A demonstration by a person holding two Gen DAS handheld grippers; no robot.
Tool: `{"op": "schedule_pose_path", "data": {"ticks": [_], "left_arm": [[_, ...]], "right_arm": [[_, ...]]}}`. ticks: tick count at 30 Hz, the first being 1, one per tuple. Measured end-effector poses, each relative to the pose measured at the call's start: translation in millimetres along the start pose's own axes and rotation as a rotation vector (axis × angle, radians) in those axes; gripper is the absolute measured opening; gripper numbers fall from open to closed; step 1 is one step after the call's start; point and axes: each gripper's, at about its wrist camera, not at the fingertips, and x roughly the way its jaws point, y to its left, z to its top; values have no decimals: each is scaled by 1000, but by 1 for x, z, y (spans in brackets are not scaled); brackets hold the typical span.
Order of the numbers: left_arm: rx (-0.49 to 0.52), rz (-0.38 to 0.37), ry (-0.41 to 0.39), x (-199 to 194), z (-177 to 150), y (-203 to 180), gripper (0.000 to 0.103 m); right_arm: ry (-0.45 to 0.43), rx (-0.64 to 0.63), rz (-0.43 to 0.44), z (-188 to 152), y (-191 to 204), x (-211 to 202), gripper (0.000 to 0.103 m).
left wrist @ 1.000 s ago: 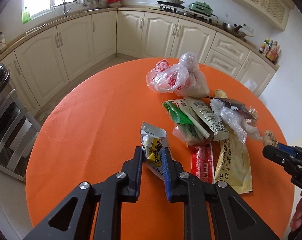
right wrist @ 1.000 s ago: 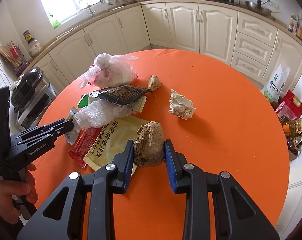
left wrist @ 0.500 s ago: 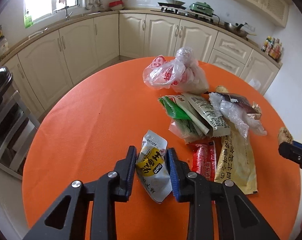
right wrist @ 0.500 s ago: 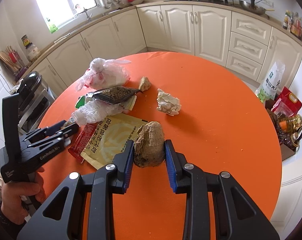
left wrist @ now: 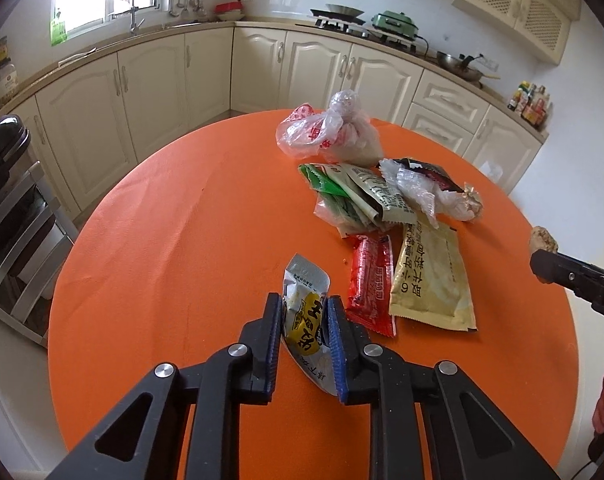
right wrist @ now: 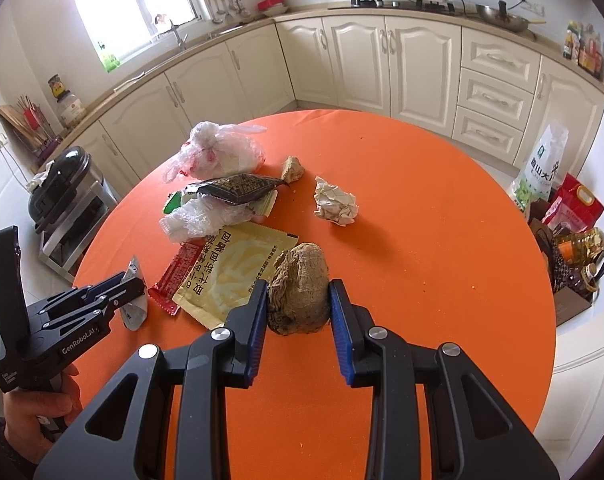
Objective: Collect trash
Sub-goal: 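Grasp the brown lump with the right tool while the left tool grasps the yellow-labelled snack packet, then carry the brown lump and yellow-labelled packet over the blue bin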
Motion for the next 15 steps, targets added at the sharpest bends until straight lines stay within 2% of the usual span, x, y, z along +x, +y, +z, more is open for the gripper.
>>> {"op": "schedule_pose_path", "data": {"ticks": [3,5,6,7,8,9,13,14,15], "left_arm": [[20,18,25,1,-1,-6,19],[40,30,47,3,-2,-17,26],[57,39,63,3,-1,-21,42],[70,36,70,1,-3,-24,51],[79,34,78,0,-3,-26,67],[86,33,78,-3,-6,-28,71],[132,68,41,-9,-19,-35,64],[119,70,36,-11,-20,-31,56],[102,69,32,-13,-20,-26,41]], "right_arm": [[-3,4,1,-3,-1,-4,30],[-3,4,2,-5,0,-6,30],[-3,3,3,-7,0,-7,30],[-4,3,4,-9,0,-9,30],[-4,4,4,-10,1,-9,30],[-4,6,4,-10,0,-10,30],[-5,15,0,-12,-2,-12,30],[-4,15,-2,-12,-3,-12,30],[-5,15,-4,-12,-3,-13,30]]}}
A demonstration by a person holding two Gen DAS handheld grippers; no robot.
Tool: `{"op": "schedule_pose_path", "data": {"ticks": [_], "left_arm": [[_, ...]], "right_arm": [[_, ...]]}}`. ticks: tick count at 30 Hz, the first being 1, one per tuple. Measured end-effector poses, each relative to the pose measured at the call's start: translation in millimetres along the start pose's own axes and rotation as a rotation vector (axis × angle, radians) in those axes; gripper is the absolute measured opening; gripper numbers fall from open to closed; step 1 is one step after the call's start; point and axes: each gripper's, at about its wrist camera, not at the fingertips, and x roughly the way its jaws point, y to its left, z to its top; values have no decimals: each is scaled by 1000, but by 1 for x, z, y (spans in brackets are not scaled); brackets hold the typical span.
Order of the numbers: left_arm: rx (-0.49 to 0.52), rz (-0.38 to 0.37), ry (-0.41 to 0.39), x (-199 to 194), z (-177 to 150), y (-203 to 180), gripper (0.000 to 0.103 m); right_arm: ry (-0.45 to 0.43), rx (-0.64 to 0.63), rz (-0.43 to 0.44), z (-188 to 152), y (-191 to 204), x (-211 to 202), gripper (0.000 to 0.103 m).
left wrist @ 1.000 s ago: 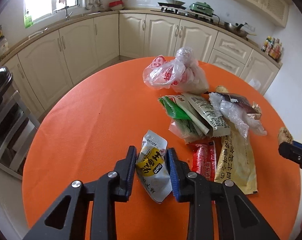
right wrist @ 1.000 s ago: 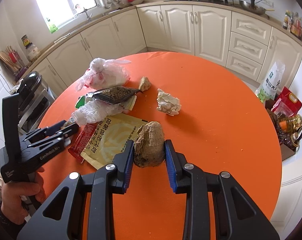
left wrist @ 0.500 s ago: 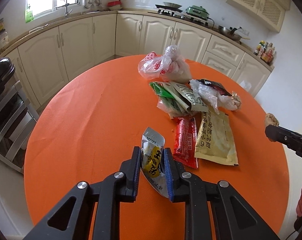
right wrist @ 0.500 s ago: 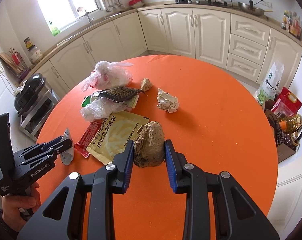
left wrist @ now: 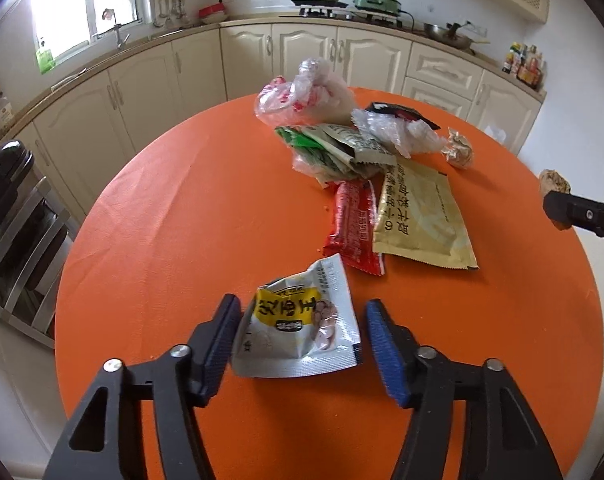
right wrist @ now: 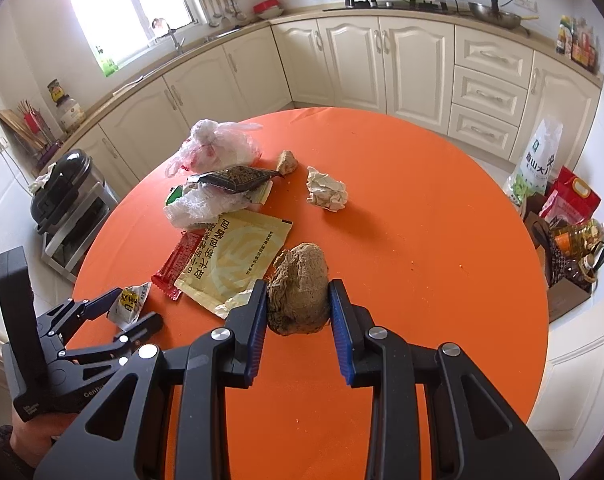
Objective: Collect trash
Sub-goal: 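Carry the brown lump and yellow-labelled packet over the blue bin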
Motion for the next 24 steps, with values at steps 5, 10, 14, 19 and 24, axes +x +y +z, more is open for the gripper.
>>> {"op": "schedule_pose_path", "data": {"ticks": [5,10,14,19,24], "left_arm": [[-13,-40,5,-10,-7,12,26],[-19,-92,10,-22,-11,4,19],[-20,-116,5,-32,-11,-10,17],[-2,-121,6,-35,-11,-28,16],[27,-123,14,-32,-12,-41,17]], "right_arm": [[-3,1,3,0,0,-1,30],[-6,-7,10,-1,4,-5,30],[-8,-9,11,-2,5,-7,30],[-16,-2,8,-2,0,-12,30],[-13,5,7,-5,-2,-13,30]]}}
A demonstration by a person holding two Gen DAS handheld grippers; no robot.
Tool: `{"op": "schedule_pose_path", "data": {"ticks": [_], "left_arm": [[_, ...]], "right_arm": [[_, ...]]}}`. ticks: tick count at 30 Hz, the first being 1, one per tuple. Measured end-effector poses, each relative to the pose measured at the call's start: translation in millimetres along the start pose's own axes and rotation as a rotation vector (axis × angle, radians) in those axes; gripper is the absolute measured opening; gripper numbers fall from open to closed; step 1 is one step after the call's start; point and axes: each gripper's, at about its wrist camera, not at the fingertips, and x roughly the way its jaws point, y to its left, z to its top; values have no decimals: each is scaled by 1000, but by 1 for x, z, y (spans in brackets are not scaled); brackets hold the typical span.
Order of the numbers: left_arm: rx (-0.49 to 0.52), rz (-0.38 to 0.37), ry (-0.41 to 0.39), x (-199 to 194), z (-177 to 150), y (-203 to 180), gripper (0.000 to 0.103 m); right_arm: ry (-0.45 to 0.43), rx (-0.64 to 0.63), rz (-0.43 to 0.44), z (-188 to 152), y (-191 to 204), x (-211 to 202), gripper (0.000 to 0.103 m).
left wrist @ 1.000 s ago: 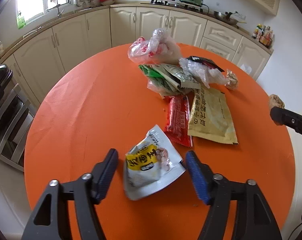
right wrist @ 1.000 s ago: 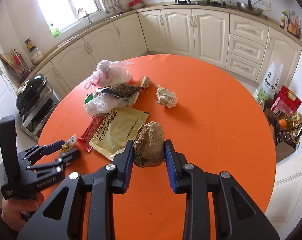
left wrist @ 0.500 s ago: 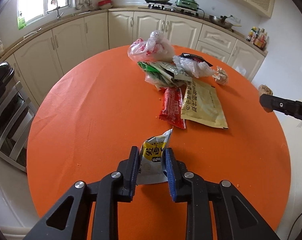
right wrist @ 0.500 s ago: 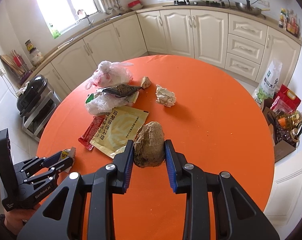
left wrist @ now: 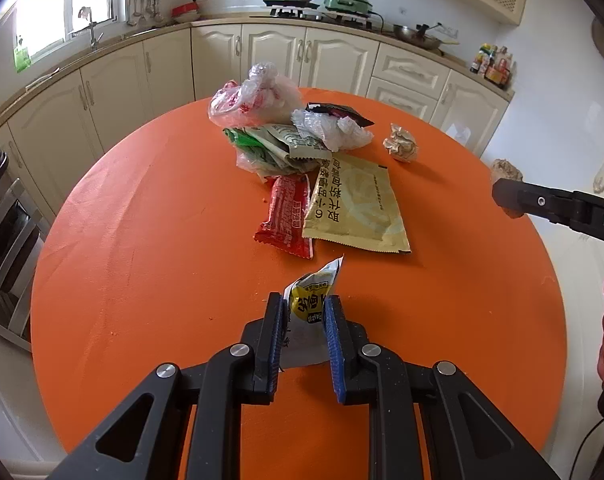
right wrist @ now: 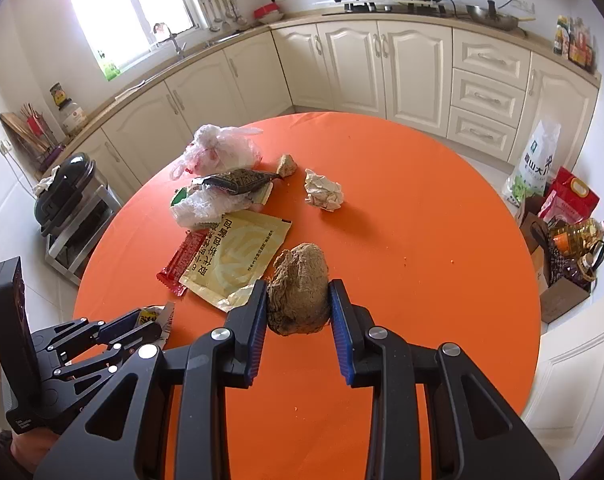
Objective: Collect trash
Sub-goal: 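Carry the brown lump and yellow-labelled packet over the blue bin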
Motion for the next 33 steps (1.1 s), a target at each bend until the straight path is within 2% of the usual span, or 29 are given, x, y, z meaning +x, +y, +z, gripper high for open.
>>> {"op": "schedule_pose_path", "data": {"ticks": [3,5,7,10,14,22,33], "left_arm": [[63,20,21,9,2,-10,27],[91,41,4,12,2,-17,30],[114,59,-12,13,-1,-23,29],[62,41,-14,12,-4,-20,23],[55,21,-34,6,-6,-23,15],[49,-38,-44,-1,3,-41,14],[148,-108,-221,-54,52,-104,14]], "right_arm": [[2,1,4,-1,1,1,30],[1,-2,11,-1,3,1,30],[-3,-4,13,-1,5,0,30],[-6,-7,13,-2,5,-2,30],[-7,4,8,-3,0,-4,30],[-30,32,-9,-4,-16,-17,30],[-173,96,-61,3,-59,-86,30]]}}
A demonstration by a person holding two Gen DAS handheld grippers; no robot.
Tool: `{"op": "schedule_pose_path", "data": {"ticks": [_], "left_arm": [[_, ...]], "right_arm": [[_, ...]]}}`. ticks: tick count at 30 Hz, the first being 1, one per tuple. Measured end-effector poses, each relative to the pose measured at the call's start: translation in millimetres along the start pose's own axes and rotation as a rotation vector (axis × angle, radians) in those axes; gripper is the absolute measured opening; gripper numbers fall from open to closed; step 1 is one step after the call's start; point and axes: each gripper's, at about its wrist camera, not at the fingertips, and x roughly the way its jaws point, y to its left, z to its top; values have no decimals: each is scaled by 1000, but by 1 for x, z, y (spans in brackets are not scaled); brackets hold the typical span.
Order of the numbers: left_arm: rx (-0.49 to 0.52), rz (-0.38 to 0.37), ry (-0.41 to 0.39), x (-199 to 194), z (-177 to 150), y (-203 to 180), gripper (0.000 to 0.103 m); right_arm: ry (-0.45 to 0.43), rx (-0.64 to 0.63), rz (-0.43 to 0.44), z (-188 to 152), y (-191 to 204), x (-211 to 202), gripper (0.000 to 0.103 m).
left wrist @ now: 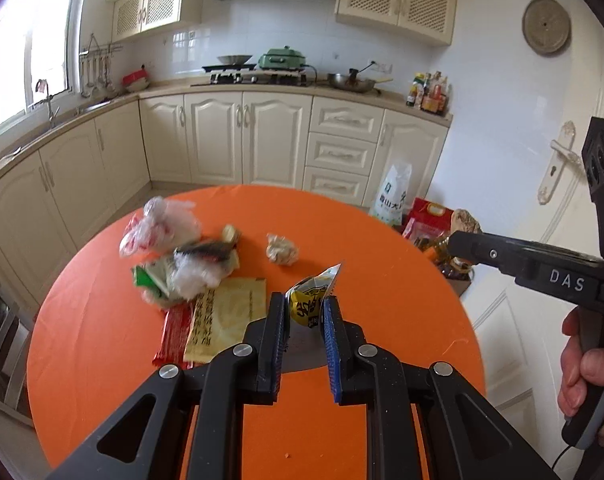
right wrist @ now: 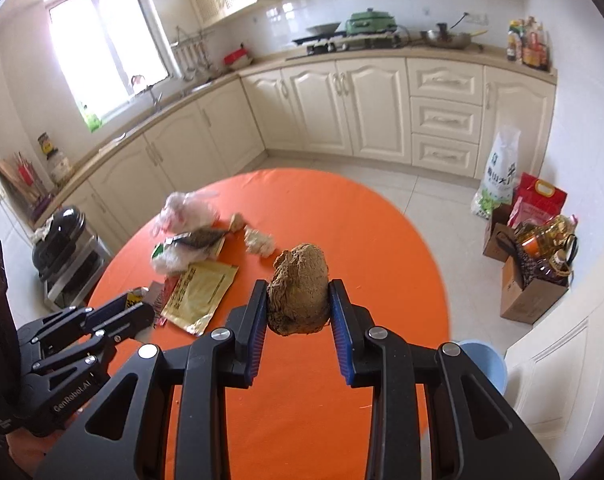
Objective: Collect trash
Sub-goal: 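Carry the brown lump and yellow-labelled packet over the blue bin, then open both tools to drop the lump and packet into the bin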
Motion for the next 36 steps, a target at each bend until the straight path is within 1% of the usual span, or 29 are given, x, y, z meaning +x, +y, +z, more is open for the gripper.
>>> {"op": "schedule_pose_path", "data": {"ticks": [5,10,14,16,19,21,23,27,32,36], "left_arm": [[54,-54,-76,-14,28,-41,14],[101,-124,-134,-26,49,-80,14],[145,-187,-151,-22,61,-118,14],[163,-217,-144,-12,65,-136,14],[174,-273,-111,12,68,-157,14],[183,-305,-81,35,72,-168,14],[198,-338,-34,60,74,-183,14],[233,-371,67,113,71,-212,14],[265,-374,205,188,64,-239,14],[265,-360,313,257,57,-259,14]], "right_arm": [[-83,28,-45,15,-30,-39,30],[-157,62,-118,24,-71,-79,30],[-191,97,-186,28,-108,-102,30],[-196,120,-220,27,-128,-109,30],[-188,167,-259,18,-161,-115,30],[-171,198,-278,11,-182,-112,30],[-143,228,-300,1,-205,-104,30],[-76,306,-307,-21,-255,-77,30],[27,392,-295,-50,-312,-29,30],[108,459,-285,-76,-346,10,30]]}}
